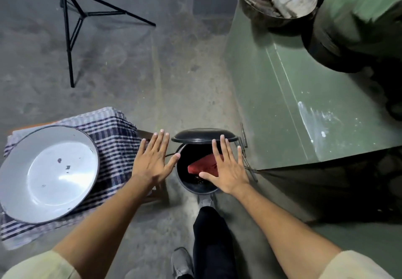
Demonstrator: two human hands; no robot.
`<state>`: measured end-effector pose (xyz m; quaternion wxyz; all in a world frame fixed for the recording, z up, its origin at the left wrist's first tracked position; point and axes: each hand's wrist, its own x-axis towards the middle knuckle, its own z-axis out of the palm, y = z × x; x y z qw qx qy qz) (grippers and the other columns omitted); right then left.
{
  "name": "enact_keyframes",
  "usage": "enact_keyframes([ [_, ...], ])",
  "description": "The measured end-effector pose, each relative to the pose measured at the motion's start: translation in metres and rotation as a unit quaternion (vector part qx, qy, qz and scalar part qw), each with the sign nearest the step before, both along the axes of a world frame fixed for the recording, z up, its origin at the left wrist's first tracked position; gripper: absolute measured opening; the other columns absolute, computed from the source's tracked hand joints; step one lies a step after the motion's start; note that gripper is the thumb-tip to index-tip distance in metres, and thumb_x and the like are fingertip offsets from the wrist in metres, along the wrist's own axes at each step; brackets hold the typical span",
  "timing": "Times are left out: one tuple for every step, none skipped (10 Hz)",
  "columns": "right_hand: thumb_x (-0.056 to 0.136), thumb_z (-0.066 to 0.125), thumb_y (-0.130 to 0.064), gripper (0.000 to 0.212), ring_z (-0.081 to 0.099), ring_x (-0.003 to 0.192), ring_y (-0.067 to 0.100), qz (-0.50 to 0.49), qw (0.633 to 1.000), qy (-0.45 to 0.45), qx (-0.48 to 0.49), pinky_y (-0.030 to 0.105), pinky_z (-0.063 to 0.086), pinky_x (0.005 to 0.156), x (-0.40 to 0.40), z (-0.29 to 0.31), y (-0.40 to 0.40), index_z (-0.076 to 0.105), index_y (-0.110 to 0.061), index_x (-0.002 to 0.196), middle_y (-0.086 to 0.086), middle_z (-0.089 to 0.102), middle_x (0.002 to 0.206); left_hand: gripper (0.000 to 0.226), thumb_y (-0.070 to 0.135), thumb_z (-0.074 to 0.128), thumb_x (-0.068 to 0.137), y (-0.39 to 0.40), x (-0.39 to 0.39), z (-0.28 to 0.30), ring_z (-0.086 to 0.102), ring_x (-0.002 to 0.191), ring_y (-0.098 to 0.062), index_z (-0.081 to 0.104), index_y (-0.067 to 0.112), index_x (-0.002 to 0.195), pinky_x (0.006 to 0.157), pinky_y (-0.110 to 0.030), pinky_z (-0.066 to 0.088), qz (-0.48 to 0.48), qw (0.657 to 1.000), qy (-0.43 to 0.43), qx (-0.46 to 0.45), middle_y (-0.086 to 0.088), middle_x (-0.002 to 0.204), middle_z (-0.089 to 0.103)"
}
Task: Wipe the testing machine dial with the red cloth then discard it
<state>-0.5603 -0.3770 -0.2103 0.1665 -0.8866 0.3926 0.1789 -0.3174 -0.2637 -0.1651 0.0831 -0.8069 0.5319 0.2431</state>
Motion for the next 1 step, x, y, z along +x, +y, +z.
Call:
enact_keyframes([
  [0.086,0.023,-0.095,0.115,-0.033,0.157,0.019,-0.029,1.000,0.000,-0.006,0.057,-0.019,0.129,-0.0015,0.0107,-0.0108,-0.043,-0.031,0.155,0.002,-0.051,0.163,0.093,0.076,-0.004,0.094,0.0013,-0.0022,0.0038,-0.016,0.164,-0.015,-0.011,0.023,0.170,0.135,-0.047,-0.008,0.005,1.000,0.002,-0.009,0.001,0.177,-0.019],
])
